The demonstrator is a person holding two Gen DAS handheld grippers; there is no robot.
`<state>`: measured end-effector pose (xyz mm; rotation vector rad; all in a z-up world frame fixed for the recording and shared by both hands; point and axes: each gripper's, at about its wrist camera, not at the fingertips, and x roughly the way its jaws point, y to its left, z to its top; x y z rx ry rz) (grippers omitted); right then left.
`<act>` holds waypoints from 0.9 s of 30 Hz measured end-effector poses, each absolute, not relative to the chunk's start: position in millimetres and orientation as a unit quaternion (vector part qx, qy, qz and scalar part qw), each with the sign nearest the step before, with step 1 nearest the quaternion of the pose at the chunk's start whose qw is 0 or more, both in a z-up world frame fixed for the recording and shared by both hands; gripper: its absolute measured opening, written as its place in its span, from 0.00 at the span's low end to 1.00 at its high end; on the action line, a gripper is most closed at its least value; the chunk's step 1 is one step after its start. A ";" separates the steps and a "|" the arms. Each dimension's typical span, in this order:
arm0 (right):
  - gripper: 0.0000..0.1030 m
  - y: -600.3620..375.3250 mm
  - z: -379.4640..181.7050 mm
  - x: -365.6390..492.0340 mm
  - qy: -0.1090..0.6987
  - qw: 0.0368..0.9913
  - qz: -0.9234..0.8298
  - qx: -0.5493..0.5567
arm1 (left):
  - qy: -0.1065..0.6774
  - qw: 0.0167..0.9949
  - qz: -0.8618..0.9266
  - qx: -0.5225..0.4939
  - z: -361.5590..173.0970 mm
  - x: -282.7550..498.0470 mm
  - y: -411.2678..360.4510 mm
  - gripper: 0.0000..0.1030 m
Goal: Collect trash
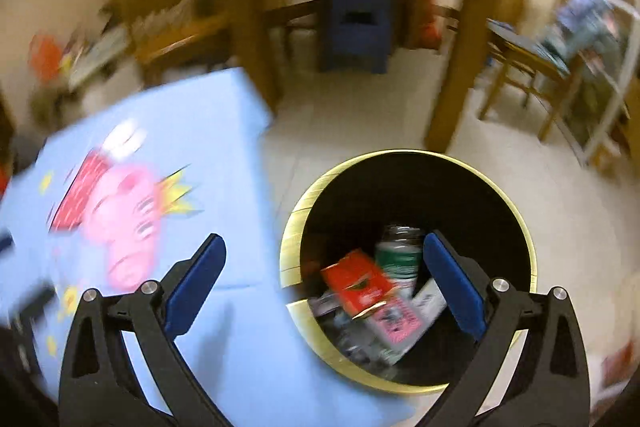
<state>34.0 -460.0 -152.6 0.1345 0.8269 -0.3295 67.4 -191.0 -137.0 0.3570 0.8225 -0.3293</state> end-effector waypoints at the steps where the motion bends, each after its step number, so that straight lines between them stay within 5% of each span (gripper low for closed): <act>1: 0.95 -433.7 -145.1 34.9 0.395 0.906 -0.138 0.059 | 0.400 0.892 -0.121 0.173 -136.8 72.4 -164.0 0.94; 9: 0.95 -295.7 -102.4 56.8 0.424 0.903 0.041 0.061 | 0.356 0.920 0.034 0.161 -94.2 61.4 -30.7 0.94; 16: 0.95 -267.0 -134.9 65.5 0.470 0.878 0.017 0.084 | 0.336 0.931 0.039 0.134 -64.1 33.6 1.6 0.94; 27: 0.95 -238.8 -9.2 12.5 0.299 0.954 0.009 0.029 | 0.293 0.953 -0.003 0.072 -10.2 13.3 18.9 0.94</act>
